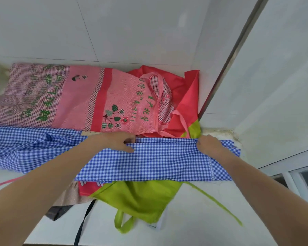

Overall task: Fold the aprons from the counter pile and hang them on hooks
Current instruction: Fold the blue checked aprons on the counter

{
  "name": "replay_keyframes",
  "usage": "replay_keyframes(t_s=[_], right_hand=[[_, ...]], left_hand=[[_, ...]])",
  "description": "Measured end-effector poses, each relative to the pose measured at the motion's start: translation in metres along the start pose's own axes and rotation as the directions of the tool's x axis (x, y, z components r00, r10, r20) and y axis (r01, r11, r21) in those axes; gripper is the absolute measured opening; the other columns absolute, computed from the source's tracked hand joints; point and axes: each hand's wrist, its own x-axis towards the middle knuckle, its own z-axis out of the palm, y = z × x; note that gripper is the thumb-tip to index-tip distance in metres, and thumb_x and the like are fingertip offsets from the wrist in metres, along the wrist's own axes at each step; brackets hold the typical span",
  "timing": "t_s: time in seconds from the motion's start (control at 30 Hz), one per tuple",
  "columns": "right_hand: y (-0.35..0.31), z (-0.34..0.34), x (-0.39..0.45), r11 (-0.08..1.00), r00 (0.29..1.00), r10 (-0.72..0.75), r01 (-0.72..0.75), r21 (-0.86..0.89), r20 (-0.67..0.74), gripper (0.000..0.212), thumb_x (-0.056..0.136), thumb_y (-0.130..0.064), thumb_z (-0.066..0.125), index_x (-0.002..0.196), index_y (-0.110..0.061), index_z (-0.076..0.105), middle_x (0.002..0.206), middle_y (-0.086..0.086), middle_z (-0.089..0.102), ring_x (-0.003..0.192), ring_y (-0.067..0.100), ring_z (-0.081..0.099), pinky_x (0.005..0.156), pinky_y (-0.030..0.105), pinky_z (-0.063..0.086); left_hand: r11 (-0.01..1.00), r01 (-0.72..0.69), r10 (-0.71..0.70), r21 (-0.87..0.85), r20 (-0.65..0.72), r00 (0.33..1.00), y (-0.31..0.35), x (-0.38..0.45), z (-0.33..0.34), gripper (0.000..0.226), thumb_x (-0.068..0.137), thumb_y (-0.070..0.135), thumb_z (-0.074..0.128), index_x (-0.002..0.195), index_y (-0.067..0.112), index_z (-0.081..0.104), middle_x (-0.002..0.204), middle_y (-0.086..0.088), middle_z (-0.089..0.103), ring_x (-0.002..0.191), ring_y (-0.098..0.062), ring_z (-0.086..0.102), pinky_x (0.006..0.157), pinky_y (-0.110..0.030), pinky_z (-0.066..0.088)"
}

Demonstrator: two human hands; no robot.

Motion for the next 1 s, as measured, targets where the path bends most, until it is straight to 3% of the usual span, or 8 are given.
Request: replay_keyframes(t_s=[0.17,0.33,0.43,0.5,0.67,0.8,0.87,1.0], right_hand=[[0.001,0.0,0.008,0.999,0.999,0.027,-0.027,0.017,0.038,0.026,0.097,-0.017,0.035,0.097,-0.002,0.056,0.11,0.015,0.058,0.099,0.031,0.057,0.073,0.03,0.038],[0.009,-0.014,0.009,0.994,0.986,-0.099,0.091,0.06,0.132,0.033,0.096,-0.018,0.039,0.063,-0.015,0.039,0.07,0.0,0.045,0.072,0.018,0.047,0.054,0.022,0.03],[0.024,-0.017,0.01,0.981,0.978,-0.194,0.192,-0.035,-0.075,0.021,0.093,-0.016,0.045,0.094,-0.005,0.064,0.096,0.012,0.06,0.095,0.026,0.054,0.077,0.031,0.041],[0.033,-0.01,0.009,0.97,0.95,-0.231,0.209,-0.123,-0.209,0.028,0.091,-0.008,0.045,0.114,-0.004,0.061,0.116,0.016,0.054,0.114,0.03,0.046,0.095,0.033,0.034],[0.033,0.002,0.002,0.984,0.98,-0.176,0.172,-0.044,-0.097,0.027,0.094,-0.006,0.039,0.111,0.001,0.059,0.114,0.017,0.053,0.114,0.03,0.047,0.09,0.036,0.04],[0.039,0.002,-0.006,0.99,0.991,-0.099,0.108,-0.093,0.092,0.015,0.092,-0.016,0.042,0.083,-0.012,0.055,0.097,0.005,0.056,0.096,0.024,0.054,0.075,0.031,0.036],[0.04,-0.001,-0.013,0.987,0.985,-0.069,0.091,-0.134,0.159,0.012,0.09,-0.014,0.045,0.096,-0.012,0.056,0.1,0.004,0.056,0.093,0.022,0.054,0.076,0.03,0.036],[0.026,-0.008,-0.027,0.952,0.988,-0.094,0.125,-0.28,0.122,0.027,0.09,-0.019,0.049,0.114,-0.011,0.056,0.121,0.008,0.048,0.115,0.026,0.044,0.092,0.037,0.037]], left_hand=[[0.999,0.013,-0.024,-0.053,-0.217,0.976,0.002,-0.004,-0.015,0.024,0.089,0.016,0.064,0.072,0.023,0.048,0.07,0.006,0.052,0.063,-0.006,0.048,0.057,-0.012,0.037],[0.95,0.13,-0.032,0.284,-0.326,0.945,0.017,0.008,-0.016,0.015,0.094,0.022,0.055,0.103,0.011,0.049,0.081,0.002,0.056,0.079,-0.02,0.055,0.059,-0.026,0.035],[0.845,0.227,-0.027,0.484,-0.386,0.922,0.015,0.017,-0.003,0.029,0.097,0.028,0.047,0.122,0.012,0.046,0.105,-0.005,0.064,0.096,-0.022,0.06,0.079,-0.03,0.039],[0.833,0.257,-0.02,0.49,-0.438,0.899,0.007,0.023,0.006,0.03,0.098,0.028,0.046,0.123,0.013,0.051,0.118,-0.004,0.059,0.11,-0.022,0.053,0.094,-0.035,0.037],[0.915,0.164,0.056,0.369,-0.518,0.854,0.006,0.02,0.022,0.029,0.1,0.017,0.043,0.119,0.003,0.059,0.118,-0.013,0.055,0.105,-0.028,0.055,0.088,-0.036,0.041],[0.964,0.005,0.077,0.265,-0.297,0.952,0.008,0.011,0.024,0.019,0.097,0.015,0.049,0.103,0.007,0.065,0.1,-0.005,0.068,0.083,-0.016,0.059,0.077,-0.025,0.045],[0.975,-0.022,0.058,0.223,-0.159,0.986,0.012,0.007,0.024,0.017,0.096,0.017,0.051,0.101,0.01,0.066,0.091,0.003,0.065,0.076,-0.008,0.055,0.068,-0.013,0.041],[0.951,0.007,0.068,0.31,-0.23,0.971,0.018,0.013,0.025,0.018,0.097,0.02,0.048,0.101,0.011,0.063,0.097,-0.001,0.066,0.074,-0.011,0.051,0.065,-0.021,0.038]])
